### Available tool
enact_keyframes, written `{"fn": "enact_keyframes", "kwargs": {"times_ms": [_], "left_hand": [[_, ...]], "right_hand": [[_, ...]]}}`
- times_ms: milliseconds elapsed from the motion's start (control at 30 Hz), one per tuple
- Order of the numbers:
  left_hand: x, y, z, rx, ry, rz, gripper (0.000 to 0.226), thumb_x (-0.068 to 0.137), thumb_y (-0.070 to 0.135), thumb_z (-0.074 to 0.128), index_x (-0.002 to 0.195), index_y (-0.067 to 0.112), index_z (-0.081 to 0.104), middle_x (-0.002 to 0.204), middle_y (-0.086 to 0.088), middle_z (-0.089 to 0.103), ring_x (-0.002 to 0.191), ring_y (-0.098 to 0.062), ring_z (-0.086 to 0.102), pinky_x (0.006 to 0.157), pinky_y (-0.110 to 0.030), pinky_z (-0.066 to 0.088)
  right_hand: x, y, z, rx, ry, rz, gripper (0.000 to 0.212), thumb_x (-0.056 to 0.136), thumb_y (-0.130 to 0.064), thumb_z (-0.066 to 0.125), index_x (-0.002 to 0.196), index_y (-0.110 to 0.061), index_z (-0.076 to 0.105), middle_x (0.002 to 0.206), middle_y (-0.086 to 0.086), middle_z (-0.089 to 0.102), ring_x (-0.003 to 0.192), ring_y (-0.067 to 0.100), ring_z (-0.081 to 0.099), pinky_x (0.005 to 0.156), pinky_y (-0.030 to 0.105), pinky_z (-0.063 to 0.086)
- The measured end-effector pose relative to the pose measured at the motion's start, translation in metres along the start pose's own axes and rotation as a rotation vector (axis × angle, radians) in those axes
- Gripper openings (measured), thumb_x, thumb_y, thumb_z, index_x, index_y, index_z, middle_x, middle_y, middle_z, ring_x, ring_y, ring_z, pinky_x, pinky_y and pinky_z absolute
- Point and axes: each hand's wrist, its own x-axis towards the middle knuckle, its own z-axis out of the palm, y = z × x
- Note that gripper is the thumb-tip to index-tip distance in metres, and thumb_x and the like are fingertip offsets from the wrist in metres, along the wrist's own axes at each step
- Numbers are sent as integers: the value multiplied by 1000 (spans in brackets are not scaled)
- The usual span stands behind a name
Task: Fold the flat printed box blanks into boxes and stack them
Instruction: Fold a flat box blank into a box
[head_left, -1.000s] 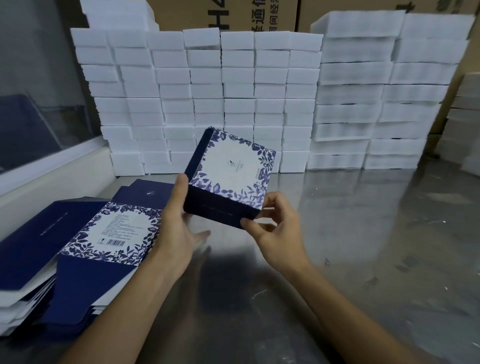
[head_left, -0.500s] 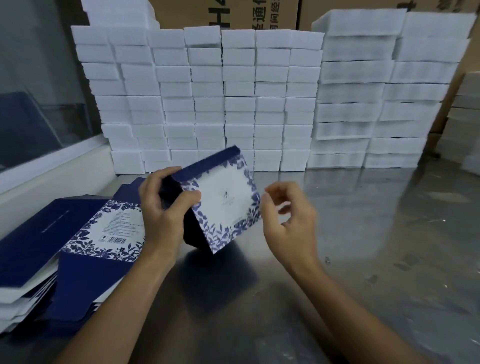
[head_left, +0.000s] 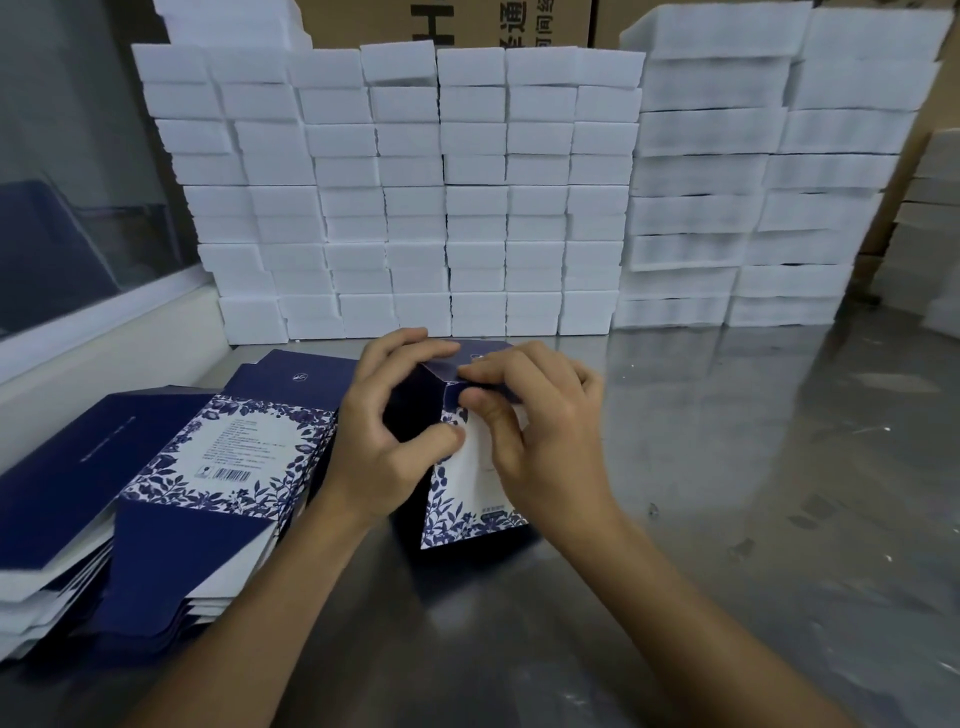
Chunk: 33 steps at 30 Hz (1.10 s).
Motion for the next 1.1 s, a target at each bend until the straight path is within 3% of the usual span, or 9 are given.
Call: {"fn": "enact_keyframes", "kwargs": {"times_ms": [100, 233, 333, 500, 567, 633, 800, 967, 1100], "left_hand": [[1, -4, -1, -22, -13, -5, 57, 54, 5, 64, 109, 18, 66, 129, -5, 51, 127, -18, 50, 93, -40, 46], [0, -9, -2, -94, -23, -47, 56, 51, 2, 59, 104, 21, 66, 128, -9, 53, 117, -4, 53, 81, -14, 43], [-1, -14, -2, -163, -28, -83, 54, 55, -1, 55, 106, 14, 67, 136, -7, 52, 124, 0, 51, 88, -14, 45], [-2, -19, 4, -177, 8, -128, 44, 68, 1, 54, 106, 16, 69, 139, 0, 55, 123, 2, 53, 89, -14, 46], [-3, -20, 7, -166, 10, -125, 36, 73, 4, 65, 106, 18, 69, 139, 1, 55, 123, 2, 53, 89, -13, 46], [-2, -21, 9, -150, 35, -114, 29, 79, 9, 79, 103, 22, 69, 137, 2, 56, 120, 4, 55, 85, -11, 47], [1, -22, 7, -137, 118, -137, 20, 89, 4, 67, 94, 23, 69, 135, 2, 58, 109, -8, 64, 69, -14, 52], [2, -20, 7, -123, 119, -132, 17, 89, 2, 66, 93, 18, 68, 133, 3, 58, 92, 3, 67, 68, -12, 52], [3, -23, 5, -102, 125, -126, 18, 90, 5, 66, 92, 23, 68, 135, 1, 58, 100, 2, 66, 74, -14, 53]], "right_hand": [[4, 1, -1, 54, -22, 30, 6, 87, -26, 73, 92, -22, 74, 93, -12, 69, 94, 13, 65, 92, 39, 34], [1, 13, -1, 74, -45, 86, 15, 88, -32, 72, 98, -22, 77, 112, -6, 69, 110, 17, 61, 97, 50, 43], [-4, 23, 1, 139, -68, 158, 18, 89, -24, 74, 103, -14, 78, 126, 6, 61, 119, 23, 53, 99, 42, 47], [-4, 32, 4, 15, 9, 99, 11, 88, -20, 73, 93, -11, 78, 99, 3, 70, 97, 27, 61, 79, 47, 51], [-3, 33, 5, 5, 31, 87, 11, 87, -19, 73, 91, -10, 78, 96, 4, 69, 93, 28, 61, 74, 48, 51], [-5, 32, 6, 4, 36, 85, 12, 88, -18, 74, 94, -9, 79, 99, 6, 69, 94, 27, 62, 76, 45, 52], [-6, 38, 0, 124, 1, 211, 15, 90, -9, 72, 103, -2, 76, 116, 11, 64, 105, 26, 63, 87, 26, 52], [-3, 40, 1, 195, 19, 264, 8, 88, -4, 74, 94, -1, 77, 105, 11, 64, 91, 24, 64, 80, 15, 48], [-6, 44, 1, 182, 48, 245, 11, 90, -7, 72, 98, -3, 76, 108, 7, 67, 93, 11, 63, 82, 11, 47]]}}
